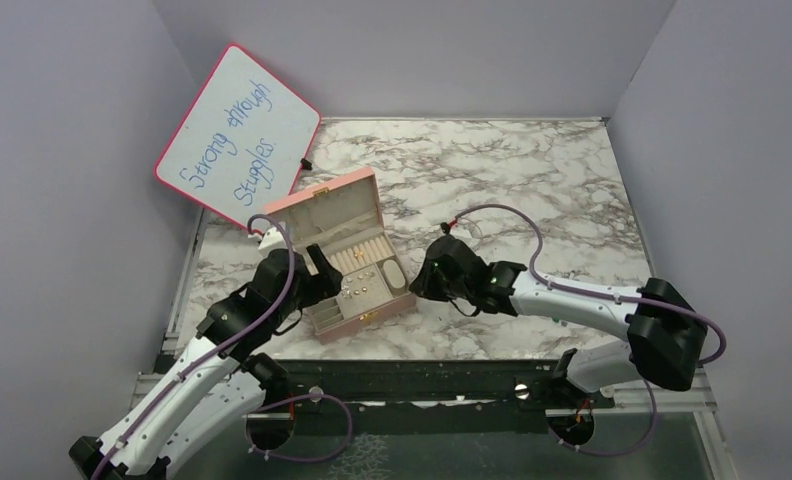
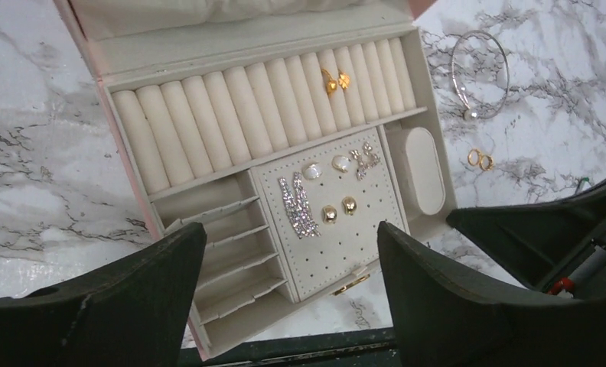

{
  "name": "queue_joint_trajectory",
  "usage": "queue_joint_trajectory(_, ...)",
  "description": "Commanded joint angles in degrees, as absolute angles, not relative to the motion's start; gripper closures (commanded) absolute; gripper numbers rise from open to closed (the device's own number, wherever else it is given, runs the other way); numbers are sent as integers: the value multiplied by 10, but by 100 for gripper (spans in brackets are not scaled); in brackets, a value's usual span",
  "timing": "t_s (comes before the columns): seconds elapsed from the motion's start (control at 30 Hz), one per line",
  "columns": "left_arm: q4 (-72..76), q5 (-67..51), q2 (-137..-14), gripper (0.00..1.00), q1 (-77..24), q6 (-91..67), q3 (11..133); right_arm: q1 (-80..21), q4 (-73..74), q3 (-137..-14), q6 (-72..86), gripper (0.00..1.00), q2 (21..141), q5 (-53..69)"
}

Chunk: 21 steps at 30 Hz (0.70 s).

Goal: Organize the mixed jewelry

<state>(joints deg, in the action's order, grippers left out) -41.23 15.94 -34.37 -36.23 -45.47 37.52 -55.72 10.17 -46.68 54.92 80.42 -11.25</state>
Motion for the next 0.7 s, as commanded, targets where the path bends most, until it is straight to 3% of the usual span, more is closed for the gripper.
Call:
queue_joint_trajectory(0.0,-383,177,-366,25,-362,-476,388,-564,228,-468,553,71,768,-160)
queue_joint_trajectory(0.13,-346,139,-426,45,-362,-451,417,-564,251,-497,523,66,746,-205)
queue_joint_trajectory(0.23,-328,131,-466,50,-362,-439,436,-564,236,-503,497,66,727,-208)
queue_joint_trajectory(0.43,-268,133,-521,52,-362,-436,437,-563,151,-482,449,64,703,-190)
queue_joint_trajectory(0.67,-211,126,-545,52,-362,-433,434,-501,217,-509,466,64,740,-214)
